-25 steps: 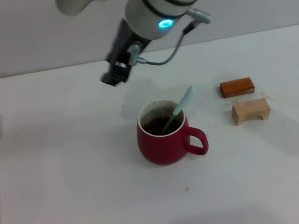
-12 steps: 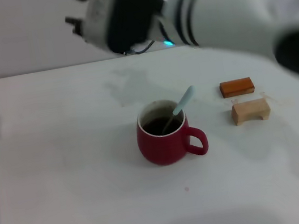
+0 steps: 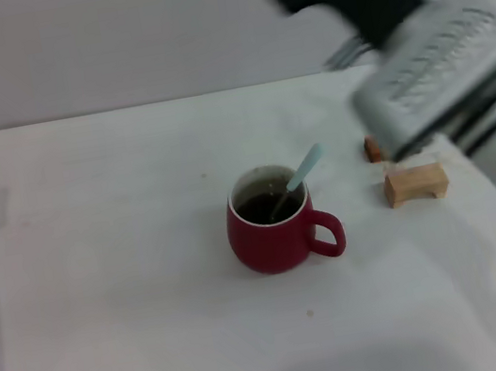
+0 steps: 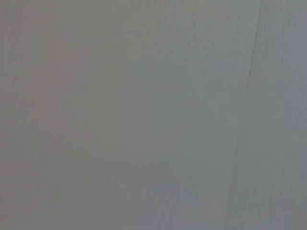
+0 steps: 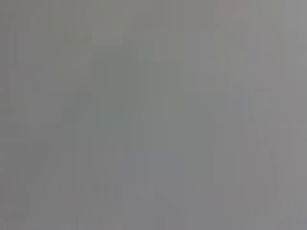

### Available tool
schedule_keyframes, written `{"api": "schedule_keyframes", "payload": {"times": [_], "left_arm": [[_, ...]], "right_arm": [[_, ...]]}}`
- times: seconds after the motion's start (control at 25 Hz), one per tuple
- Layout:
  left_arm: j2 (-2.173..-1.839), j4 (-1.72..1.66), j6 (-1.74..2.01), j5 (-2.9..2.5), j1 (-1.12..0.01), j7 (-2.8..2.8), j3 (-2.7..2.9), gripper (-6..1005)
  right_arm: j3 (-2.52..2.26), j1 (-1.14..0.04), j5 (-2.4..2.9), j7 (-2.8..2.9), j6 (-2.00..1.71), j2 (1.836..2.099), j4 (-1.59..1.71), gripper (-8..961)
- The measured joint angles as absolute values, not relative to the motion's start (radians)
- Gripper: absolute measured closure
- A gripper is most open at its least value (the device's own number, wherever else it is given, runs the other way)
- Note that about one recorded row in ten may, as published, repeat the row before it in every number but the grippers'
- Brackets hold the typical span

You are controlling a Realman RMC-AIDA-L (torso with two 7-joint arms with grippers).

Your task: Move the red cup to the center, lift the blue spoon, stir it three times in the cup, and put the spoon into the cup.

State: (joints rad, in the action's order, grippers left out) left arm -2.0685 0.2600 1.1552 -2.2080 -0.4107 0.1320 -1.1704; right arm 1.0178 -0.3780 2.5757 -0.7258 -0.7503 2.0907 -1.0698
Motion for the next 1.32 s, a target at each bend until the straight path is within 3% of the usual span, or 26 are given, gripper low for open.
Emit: {"api": "schedule_keyframes", "payload": {"times": [0.32, 0.68, 1.0, 1.32], "left_arm": [[-2.068, 0.270, 1.155, -2.209, -0.411, 0.132, -1.166, 140], [-2.068, 0.270, 1.155, -2.209, -0.407, 0.132, -1.156, 140], [-2.068, 0.268, 1.157, -2.209, -0.406, 0.128, -1.154, 140], [-2.068, 0.270, 1.155, -2.209, -0.410, 0.125, -1.153, 140]], "right_arm": [[0.865, -0.345, 1.939, -1.028, -1.296, 2.086, -0.929, 563], [0.907, -0.251, 1.701, -0.962, -1.438, 2.080, -0.860, 563], [0.933, -0.227, 1.722, -0.555, -1.519, 2.073, -0.652, 563], [0.937, -0.337, 1.895, 0.074, -1.497, 2.044, -0.273, 563]]}}
